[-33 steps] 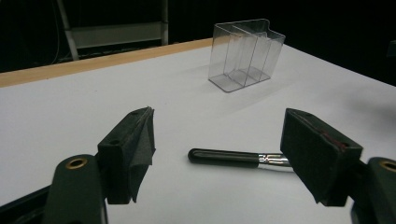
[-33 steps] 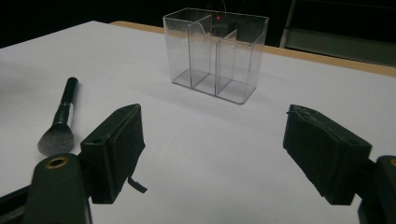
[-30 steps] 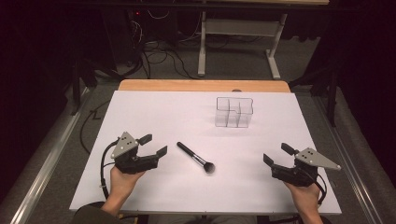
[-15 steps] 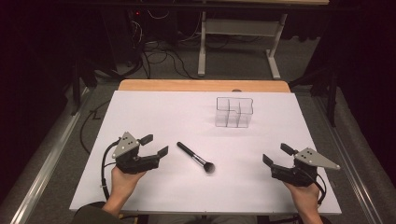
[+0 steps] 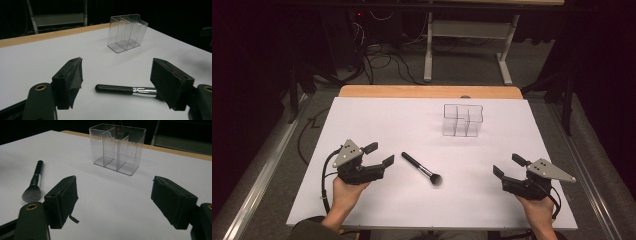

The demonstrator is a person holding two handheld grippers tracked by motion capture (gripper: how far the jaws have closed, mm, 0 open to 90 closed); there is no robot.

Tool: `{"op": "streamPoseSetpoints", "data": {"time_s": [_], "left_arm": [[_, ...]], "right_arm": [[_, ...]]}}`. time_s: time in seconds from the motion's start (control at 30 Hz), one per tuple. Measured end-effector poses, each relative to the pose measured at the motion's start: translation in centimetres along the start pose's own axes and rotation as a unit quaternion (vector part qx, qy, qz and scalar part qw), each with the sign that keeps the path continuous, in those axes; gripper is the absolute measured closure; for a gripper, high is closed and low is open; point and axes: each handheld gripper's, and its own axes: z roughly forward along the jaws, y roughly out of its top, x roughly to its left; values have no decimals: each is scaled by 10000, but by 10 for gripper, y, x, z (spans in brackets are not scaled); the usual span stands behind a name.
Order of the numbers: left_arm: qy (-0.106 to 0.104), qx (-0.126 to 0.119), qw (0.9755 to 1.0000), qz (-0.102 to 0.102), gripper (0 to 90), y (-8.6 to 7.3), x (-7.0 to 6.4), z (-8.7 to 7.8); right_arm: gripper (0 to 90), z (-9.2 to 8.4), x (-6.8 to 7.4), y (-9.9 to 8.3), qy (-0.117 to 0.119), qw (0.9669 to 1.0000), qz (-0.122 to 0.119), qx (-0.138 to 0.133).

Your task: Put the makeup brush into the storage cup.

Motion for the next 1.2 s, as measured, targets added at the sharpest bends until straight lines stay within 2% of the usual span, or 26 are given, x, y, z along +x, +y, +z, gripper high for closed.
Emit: {"op": "streamPoseSetpoints", "data": {"time_s": [0.37,0.6,0.97,1.2], "left_arm": [[-86,24,9999,122,265,21,-3,8],[-167,58,9997,137,265,26,-6,17],[-324,100,9990,294,265,33,-16,31],[-377,135,9987,302,266,35,-19,38]], "right_arm": [[230,0,0,0,6,10000,24,23],[230,0,0,0,20,10000,27,24],[230,0,0,0,29,10000,22,10],[230,0,0,0,31,10000,26,0]]}}
